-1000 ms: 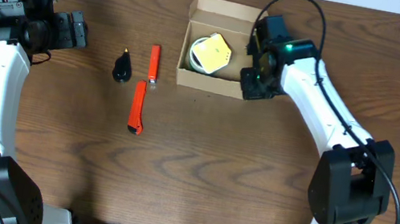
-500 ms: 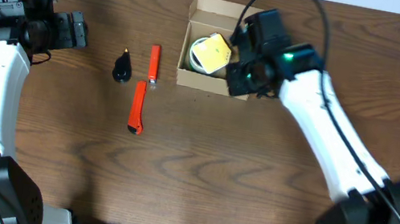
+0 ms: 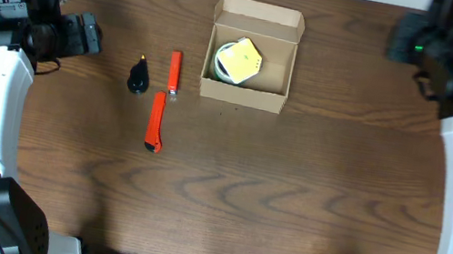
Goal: Pack container
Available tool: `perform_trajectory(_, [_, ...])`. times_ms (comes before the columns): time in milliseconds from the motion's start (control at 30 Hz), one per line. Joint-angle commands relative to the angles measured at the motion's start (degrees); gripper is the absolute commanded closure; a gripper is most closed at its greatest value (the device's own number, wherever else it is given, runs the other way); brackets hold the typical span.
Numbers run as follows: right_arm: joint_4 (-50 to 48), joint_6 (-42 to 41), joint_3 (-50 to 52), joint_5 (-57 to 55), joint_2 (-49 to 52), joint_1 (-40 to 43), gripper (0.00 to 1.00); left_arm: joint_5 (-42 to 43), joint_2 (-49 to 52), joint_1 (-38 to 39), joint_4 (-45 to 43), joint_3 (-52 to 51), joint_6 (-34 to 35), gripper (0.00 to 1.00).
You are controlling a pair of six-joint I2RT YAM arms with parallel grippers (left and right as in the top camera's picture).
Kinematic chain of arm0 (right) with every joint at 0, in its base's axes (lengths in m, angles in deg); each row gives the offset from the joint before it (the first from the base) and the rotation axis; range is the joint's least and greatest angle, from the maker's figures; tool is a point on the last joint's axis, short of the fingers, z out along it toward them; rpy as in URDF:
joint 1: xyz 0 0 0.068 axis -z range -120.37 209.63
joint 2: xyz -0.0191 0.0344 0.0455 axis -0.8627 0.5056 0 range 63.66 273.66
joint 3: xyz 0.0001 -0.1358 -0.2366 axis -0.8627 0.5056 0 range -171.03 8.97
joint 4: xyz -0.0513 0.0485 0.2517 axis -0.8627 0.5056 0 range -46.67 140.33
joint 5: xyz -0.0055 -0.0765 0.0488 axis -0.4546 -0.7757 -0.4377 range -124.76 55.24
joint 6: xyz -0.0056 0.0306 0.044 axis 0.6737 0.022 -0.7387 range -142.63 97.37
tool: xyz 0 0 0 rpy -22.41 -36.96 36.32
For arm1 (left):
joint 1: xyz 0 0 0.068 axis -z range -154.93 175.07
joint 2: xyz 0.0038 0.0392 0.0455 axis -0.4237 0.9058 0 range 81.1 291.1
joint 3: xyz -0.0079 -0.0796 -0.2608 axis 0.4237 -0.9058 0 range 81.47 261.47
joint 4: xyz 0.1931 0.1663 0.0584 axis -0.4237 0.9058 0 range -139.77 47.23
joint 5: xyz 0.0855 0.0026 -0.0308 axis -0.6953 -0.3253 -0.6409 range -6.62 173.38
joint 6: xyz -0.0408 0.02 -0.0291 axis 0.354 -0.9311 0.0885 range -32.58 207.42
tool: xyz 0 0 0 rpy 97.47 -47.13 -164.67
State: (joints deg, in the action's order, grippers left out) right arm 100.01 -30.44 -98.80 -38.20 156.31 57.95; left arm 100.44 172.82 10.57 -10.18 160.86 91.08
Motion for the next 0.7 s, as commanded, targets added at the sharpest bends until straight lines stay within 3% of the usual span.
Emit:
perform_trajectory(0, [1.1,-0.9,0.2,-0.6,0.4,4.1,0.64,2.9,-0.1,0.0,1.1,1.1,8.0,0.05])
perform_trajectory(33, [1.3,-0.9,0.3,-0.6,0.4,5.2,0.6,4.2,-0.1,0.0,1.8,1.1,8.9,0.05])
perform_trajectory(200, [2.3,-0.9,1.2,-0.6,0.8,9.4,0.08,15.0,-0.1,0.0,5.3,1.1,9.0,0.05])
perform_trajectory(233, [2.5,-0.9,1.4,-0.6,0.9,9.9,0.01,17.0,-0.1,0.1,5.9,1.1,9.0,0.0])
perform_trajectory(300, [3.3,-0.9,1.4,-0.6,1.3,10.8,0.01,19.3,-0.1,0.8,7.2,1.2,8.2,0.2])
perform_trajectory(400, [4.5,-0.9,1.5,-0.9,2.1,11.6,0.01,17.9,-0.1,3.8,10.5,1.6,7.1,0.32])
perform_trajectory(567, [6.3,-0.9,1.5,-1.0,2.3,11.8,0.01,3.1,-0.1,12.6,16.5,7.0,6.0,0.33])
perform_trajectory(667, [6.4,-0.9,1.5,-1.0,2.3,11.8,0.01,-7.1,-0.1,18.0,19.5,12.5,5.9,0.24])
